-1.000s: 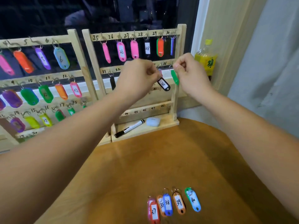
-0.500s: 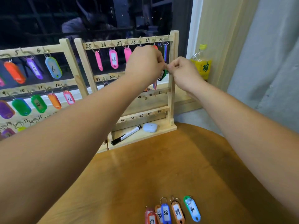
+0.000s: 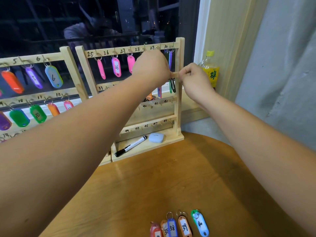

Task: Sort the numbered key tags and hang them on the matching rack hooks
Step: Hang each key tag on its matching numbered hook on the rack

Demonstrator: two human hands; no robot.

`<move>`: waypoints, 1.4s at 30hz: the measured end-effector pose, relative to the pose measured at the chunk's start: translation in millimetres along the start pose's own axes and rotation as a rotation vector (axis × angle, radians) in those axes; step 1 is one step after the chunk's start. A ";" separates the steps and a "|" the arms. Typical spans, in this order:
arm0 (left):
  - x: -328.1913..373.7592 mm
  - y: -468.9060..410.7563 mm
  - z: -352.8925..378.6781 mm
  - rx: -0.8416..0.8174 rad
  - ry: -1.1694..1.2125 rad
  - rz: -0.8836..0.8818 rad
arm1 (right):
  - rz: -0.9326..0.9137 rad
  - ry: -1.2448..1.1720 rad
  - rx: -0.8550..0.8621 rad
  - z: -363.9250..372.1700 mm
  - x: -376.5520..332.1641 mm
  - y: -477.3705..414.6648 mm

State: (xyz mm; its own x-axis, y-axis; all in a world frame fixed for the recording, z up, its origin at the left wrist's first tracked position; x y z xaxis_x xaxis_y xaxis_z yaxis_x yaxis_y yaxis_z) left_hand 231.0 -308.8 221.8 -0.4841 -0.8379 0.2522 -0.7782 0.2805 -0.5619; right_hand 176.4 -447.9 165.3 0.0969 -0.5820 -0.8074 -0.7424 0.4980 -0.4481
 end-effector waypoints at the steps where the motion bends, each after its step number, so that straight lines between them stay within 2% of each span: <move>1: -1.5 0.1 0.2 -0.004 0.014 -0.008 | -0.016 -0.004 0.010 -2.3 0.9 1.3; 4: -9.1 4.3 -1.8 0.004 0.077 -0.021 | -0.059 -0.028 0.040 -8.5 1.2 12.7; 10: -22.4 26.1 -13.7 0.160 0.147 0.002 | -0.136 -0.026 0.041 -9.4 11.0 50.8; 14: -16.9 30.7 -17.1 0.145 0.150 0.019 | -0.155 0.033 0.054 -3.7 5.3 41.7; 19: -16.6 46.4 -25.8 0.172 0.147 0.045 | -0.297 0.110 0.065 0.6 -7.1 34.1; 27: -38.7 96.0 -37.5 0.152 0.269 0.005 | -0.267 0.108 0.058 -5.1 -4.3 49.3; 31: -61.9 153.1 -29.7 0.056 0.302 -0.060 | -0.255 0.036 -0.020 -2.3 3.1 93.9; 35: -87.2 223.9 -8.9 -0.115 0.330 -0.142 | -0.223 -0.015 -0.150 3.3 18.7 158.2; 42: -114.4 327.9 31.7 -0.418 0.338 -0.154 | -0.188 0.027 -0.374 16.0 39.3 250.9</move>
State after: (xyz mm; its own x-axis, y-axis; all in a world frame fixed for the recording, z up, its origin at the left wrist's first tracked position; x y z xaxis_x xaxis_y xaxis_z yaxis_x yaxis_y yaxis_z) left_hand 43.8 -135.8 -16.3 -0.4003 -0.7065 0.5836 -0.9091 0.3865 -0.1557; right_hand 4.5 -335.5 15.0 0.2401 -0.6594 -0.7124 -0.9036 0.1163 -0.4122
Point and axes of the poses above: each hand's wrist, its own y-axis away from the middle knuckle, its own z-axis out of the palm, x = y × z, the point moved 6 cm from there along -y, towards the middle knuckle, and after that the axes turned 7 degrees about x, right-handed, at the moved point
